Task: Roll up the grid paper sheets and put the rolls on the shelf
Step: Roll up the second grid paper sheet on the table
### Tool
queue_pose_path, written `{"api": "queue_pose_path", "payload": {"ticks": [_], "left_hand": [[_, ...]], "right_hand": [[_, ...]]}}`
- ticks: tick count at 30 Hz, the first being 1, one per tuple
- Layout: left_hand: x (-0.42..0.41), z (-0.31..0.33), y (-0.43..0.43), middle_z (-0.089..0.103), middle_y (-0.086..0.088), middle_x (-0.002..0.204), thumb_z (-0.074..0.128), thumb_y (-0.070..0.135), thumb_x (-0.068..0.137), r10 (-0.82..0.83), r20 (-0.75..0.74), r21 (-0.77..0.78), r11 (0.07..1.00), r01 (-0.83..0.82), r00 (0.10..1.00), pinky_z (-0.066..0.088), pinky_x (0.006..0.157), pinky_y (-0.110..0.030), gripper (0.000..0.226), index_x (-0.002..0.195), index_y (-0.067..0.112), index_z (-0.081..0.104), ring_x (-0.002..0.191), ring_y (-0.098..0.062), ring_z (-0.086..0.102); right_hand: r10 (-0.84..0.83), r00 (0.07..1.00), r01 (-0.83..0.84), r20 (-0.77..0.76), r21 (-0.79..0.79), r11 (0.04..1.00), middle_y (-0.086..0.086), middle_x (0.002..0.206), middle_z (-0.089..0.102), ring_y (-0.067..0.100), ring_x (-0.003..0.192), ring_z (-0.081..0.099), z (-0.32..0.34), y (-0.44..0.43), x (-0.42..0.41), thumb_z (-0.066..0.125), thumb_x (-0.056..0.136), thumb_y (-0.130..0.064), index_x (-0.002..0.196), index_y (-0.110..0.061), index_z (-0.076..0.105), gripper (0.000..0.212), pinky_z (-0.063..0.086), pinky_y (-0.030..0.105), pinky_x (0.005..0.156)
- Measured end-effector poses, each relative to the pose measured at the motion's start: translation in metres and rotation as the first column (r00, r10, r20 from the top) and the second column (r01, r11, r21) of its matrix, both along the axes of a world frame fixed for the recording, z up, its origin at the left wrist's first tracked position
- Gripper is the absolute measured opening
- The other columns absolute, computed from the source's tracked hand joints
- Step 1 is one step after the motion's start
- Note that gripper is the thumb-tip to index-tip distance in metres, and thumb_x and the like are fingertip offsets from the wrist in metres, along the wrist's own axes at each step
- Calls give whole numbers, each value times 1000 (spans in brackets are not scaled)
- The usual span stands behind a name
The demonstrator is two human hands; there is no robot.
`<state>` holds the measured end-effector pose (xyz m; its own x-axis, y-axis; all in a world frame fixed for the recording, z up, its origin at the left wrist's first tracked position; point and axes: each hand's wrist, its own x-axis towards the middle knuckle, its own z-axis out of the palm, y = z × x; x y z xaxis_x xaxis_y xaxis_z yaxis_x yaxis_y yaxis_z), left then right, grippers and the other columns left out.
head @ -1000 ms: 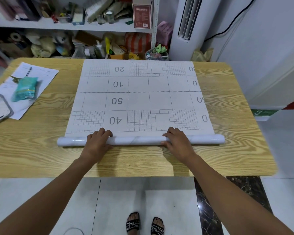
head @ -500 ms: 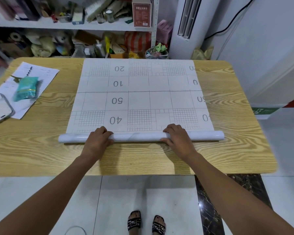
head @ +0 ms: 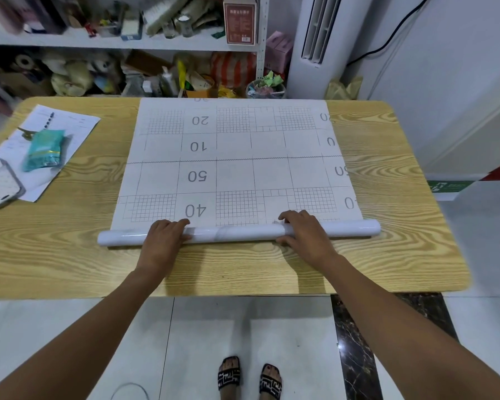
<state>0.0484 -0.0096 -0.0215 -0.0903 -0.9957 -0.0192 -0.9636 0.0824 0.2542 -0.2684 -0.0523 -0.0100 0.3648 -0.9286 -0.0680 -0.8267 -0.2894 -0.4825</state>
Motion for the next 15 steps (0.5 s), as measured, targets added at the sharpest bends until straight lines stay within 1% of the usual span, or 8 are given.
{"api": "queue_pose_path", "payload": {"ticks": [3, 5, 7, 8, 10, 13, 15], "left_hand": [[1, -2, -1, 65, -17, 101, 59, 9, 85, 16, -58, 56, 998, -13, 998, 41, 82, -44, 29, 114, 4, 56, 94, -36, 54], [1, -1, 0, 61, -17, 111, 60, 15, 85, 18, -82, 83, 996, -11, 996, 41, 83, -42, 34, 117, 5, 54, 97, -34, 53], [0, 1, 1, 54, -13, 117, 65, 24, 82, 38, -99, 105, 994, -28, 994, 44, 79, -39, 43, 119, 7, 53, 96, -31, 55], [0, 2, 2, 51, -12, 118, 68, 27, 79, 53, -103, 118, 992, -41, 993, 45, 76, -37, 47, 119, 9, 52, 94, -29, 55], [0, 2, 3, 48, -10, 117, 73, 27, 75, 51, -90, 125, 991, -39, 995, 44, 70, -33, 50, 118, 12, 53, 89, -27, 55], [1, 1, 3, 48, -9, 109, 74, 18, 73, 34, -98, 113, 993, -23, 995, 42, 66, -30, 46, 114, 11, 54, 85, -26, 55], [2, 0, 4, 50, -9, 106, 72, 13, 74, 28, -140, 95, 995, -14, 990, 43, 67, -31, 42, 113, 9, 55, 87, -26, 54]], "right_hand": [[-13, 1000, 13, 6, 27, 1000, 3, 106, 59, 22, 99, 49, 3, 1, 0, 69, 82, -29, 112, -10, 56, 38, 38, 32, 85], [-18, 1000, 17, 2, 48, 999, 4, 106, 59, 22, 99, 49, 2, 1, 0, 66, 84, -30, 112, -10, 57, 35, 38, 31, 84], [-21, 1000, 21, -5, 62, 998, 3, 106, 60, 22, 100, 49, 1, 0, -1, 64, 86, -32, 112, -11, 58, 33, 37, 31, 85], [-23, 1000, 23, -14, 68, 997, 3, 106, 60, 22, 101, 48, 0, 0, -2, 62, 87, -32, 113, -12, 58, 33, 36, 31, 85], [-10, 999, 13, -36, 73, 997, 2, 106, 61, 22, 101, 48, -2, -1, -3, 60, 89, -34, 112, -13, 59, 31, 34, 31, 85], [46, 996, -45, -80, 12, 999, 3, 108, 60, 24, 100, 50, -8, -2, -5, 58, 88, -37, 107, -11, 63, 32, 34, 33, 85], [55, 993, -58, -101, -24, 998, 4, 112, 58, 25, 100, 50, -12, -3, -7, 57, 86, -36, 104, -10, 66, 33, 36, 35, 85]]}}
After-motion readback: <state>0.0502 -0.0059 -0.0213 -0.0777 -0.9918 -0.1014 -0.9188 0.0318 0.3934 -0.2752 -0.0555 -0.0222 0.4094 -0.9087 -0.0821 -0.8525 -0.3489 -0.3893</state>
